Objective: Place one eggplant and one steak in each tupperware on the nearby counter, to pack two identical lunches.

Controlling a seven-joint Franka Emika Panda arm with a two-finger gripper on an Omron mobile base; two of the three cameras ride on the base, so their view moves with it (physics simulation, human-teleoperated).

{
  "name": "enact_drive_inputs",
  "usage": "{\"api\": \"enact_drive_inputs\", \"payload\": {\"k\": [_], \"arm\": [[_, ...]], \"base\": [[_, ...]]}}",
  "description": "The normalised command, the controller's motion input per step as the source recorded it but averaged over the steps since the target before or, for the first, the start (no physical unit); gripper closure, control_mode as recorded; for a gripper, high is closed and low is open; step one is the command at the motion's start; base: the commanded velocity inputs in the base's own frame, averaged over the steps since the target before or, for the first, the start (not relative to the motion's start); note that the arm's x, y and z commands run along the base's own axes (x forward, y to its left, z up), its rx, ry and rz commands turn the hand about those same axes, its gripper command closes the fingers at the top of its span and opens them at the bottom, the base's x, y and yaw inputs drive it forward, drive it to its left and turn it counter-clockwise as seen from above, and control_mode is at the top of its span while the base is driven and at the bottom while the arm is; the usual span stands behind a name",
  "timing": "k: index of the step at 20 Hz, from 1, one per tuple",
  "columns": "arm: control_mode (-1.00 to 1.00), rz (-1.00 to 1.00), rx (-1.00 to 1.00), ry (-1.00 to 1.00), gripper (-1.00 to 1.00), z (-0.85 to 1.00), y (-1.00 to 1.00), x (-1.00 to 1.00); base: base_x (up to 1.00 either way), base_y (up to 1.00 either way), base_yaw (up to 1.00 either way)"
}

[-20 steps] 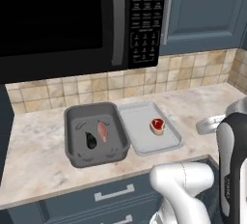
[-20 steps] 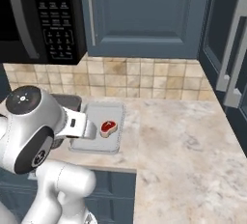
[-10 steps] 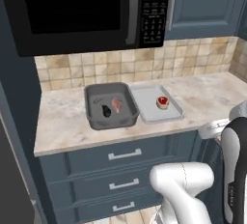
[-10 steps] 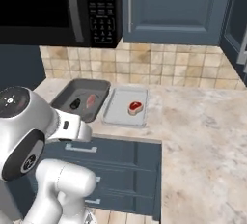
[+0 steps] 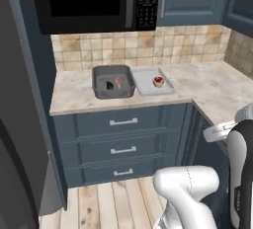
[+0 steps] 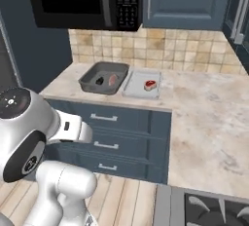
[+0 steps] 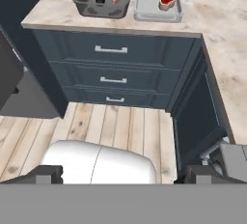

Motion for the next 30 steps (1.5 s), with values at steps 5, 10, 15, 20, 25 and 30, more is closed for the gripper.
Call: {"api": "enact_drive_inputs", "payload": {"k": [5, 10, 15, 20, 25, 30], "arm": [[1.00, 0.00, 0.00, 0.00, -1.00, 0.00, 0.00, 0.00], [1.00, 0.00, 0.00, 0.00, -1.00, 0.00, 0.00, 0.00], [1.00, 0.00, 0.00, 0.00, -1.00, 0.00, 0.00, 0.00], [1.00, 0.00, 0.00, 0.00, -1.00, 0.00, 0.00, 0.00], [1.00, 0.00, 0.00, 0.00, -1.00, 0.00, 0.00, 0.00], [1.00, 0.00, 0.00, 0.00, -1.00, 0.00, 0.00, 0.00]], "base": [[-1.00, 0.04, 0.07], [-1.00, 0.04, 0.04], [-0.60, 0.29, 0.01], [-0.06, 0.81, 0.00], [-0.15, 1.00, 0.00], [-0.72, 0.78, 0.00]]}}
